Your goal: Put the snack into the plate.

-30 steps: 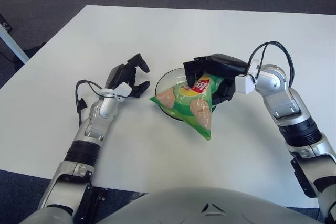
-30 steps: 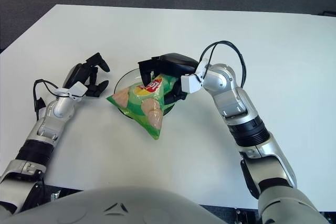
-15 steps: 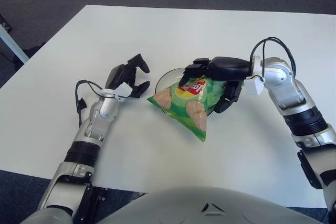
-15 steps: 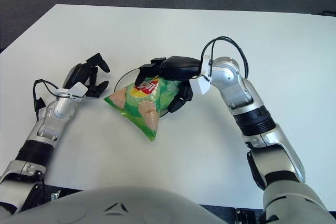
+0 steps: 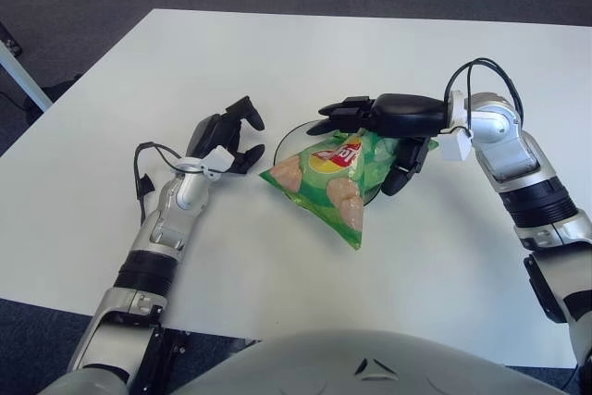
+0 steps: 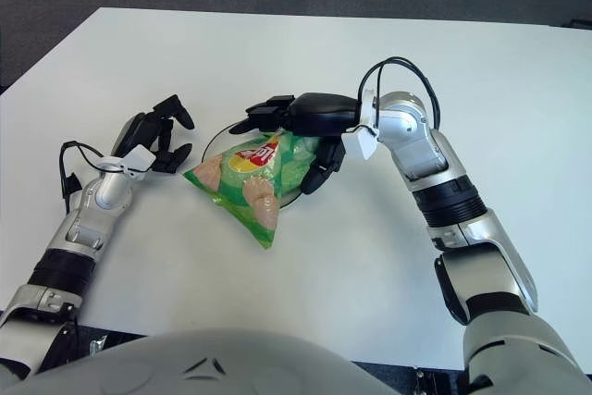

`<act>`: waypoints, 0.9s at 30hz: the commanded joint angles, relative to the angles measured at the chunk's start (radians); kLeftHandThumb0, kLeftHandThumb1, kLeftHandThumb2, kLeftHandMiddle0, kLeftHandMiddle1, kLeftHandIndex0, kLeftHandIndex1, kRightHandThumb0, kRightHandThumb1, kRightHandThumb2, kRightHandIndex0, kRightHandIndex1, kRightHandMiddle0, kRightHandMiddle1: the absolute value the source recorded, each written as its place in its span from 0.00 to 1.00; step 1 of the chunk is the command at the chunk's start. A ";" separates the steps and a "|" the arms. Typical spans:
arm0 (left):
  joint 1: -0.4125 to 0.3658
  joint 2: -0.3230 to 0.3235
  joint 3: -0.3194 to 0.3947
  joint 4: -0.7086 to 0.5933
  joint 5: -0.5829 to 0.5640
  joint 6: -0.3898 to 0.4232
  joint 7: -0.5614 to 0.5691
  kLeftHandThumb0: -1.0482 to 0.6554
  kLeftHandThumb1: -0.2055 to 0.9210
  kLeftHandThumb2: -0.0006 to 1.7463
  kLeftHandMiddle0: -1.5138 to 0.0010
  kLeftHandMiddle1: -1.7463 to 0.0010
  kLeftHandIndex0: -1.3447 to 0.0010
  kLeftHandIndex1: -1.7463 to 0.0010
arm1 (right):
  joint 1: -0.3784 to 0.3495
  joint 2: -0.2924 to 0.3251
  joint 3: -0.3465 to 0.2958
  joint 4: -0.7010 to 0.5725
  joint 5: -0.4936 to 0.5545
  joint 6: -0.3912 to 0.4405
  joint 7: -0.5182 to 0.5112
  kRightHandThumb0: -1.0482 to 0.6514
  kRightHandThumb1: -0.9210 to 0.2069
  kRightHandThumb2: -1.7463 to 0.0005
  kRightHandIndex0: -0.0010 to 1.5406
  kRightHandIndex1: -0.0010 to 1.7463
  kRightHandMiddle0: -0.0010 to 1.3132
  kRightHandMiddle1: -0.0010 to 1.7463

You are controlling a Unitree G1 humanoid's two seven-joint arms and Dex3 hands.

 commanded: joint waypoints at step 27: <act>0.033 0.009 -0.023 0.097 0.021 -0.044 0.006 0.36 0.59 0.65 0.21 0.00 0.63 0.00 | -0.089 -0.170 -0.223 0.152 0.158 0.076 0.077 0.07 0.27 0.67 0.00 0.00 0.00 0.00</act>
